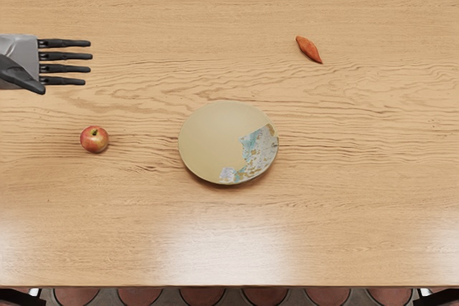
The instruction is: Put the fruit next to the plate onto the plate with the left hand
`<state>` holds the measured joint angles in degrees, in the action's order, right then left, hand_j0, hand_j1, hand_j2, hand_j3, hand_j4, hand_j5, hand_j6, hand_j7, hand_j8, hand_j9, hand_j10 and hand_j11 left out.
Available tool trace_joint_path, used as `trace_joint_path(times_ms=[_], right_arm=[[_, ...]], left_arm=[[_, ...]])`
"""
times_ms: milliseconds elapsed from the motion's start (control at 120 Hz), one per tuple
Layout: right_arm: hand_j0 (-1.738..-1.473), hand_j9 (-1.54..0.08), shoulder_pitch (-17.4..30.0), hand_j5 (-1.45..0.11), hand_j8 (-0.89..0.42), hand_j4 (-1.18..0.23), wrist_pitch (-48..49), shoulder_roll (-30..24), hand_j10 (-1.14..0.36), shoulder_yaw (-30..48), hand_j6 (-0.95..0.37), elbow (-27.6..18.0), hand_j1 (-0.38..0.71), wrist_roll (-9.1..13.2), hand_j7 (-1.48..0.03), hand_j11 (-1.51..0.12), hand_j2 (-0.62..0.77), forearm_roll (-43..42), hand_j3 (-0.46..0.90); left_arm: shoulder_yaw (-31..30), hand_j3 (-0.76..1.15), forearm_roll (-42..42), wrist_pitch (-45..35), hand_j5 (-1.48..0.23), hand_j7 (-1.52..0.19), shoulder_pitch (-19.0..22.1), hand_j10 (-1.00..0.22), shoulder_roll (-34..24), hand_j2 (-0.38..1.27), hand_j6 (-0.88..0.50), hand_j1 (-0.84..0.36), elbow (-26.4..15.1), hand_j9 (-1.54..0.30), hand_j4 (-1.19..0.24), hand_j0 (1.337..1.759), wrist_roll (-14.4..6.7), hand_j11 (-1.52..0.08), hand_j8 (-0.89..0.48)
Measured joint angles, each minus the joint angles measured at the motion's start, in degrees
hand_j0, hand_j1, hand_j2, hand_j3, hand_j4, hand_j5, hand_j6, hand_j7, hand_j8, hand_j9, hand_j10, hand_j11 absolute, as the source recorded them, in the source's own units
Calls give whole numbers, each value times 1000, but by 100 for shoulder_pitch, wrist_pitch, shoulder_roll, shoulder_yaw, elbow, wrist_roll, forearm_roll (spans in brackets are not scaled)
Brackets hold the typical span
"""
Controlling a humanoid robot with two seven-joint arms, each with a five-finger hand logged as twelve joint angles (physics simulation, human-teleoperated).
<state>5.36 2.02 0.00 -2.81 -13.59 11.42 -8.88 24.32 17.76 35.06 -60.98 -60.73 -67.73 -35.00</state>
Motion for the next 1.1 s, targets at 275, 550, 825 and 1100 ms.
trace_joint_path(times_ms=[275,550,825,1100], right_arm=[[-1658,-29,0,-29,-22,-22,0,0,-22,6,-22,36,-322,0,-29,-29,-5,0,0],[-1658,-29,0,-29,-22,-22,0,0,-22,7,-22,40,-322,-1,-29,-29,-5,0,0],[-1658,-29,0,-29,-22,-22,0,0,-22,7,-22,40,-322,-1,-29,-29,-5,0,0],[-1658,-29,0,-29,-22,-22,0,0,-22,7,-22,40,-322,-1,-29,-29,-4,0,0]], left_arm=[[-3,0,-370,-1,0,0,-426,2,81,-1,4,349,-3,0,3,1658,0,0,3],[0,0,-2556,-2,-15,-15,-423,-12,1108,1,-12,335,0,-15,-12,1658,0,-15,-12],[-4,0,-3978,-165,-34,-34,-368,-28,1396,5,-29,318,1,-34,-28,1658,0,-34,-28],[-5,0,-4708,-999,-31,-31,80,-26,441,5,-27,321,-1261,-31,-27,1658,0,-31,-27]])
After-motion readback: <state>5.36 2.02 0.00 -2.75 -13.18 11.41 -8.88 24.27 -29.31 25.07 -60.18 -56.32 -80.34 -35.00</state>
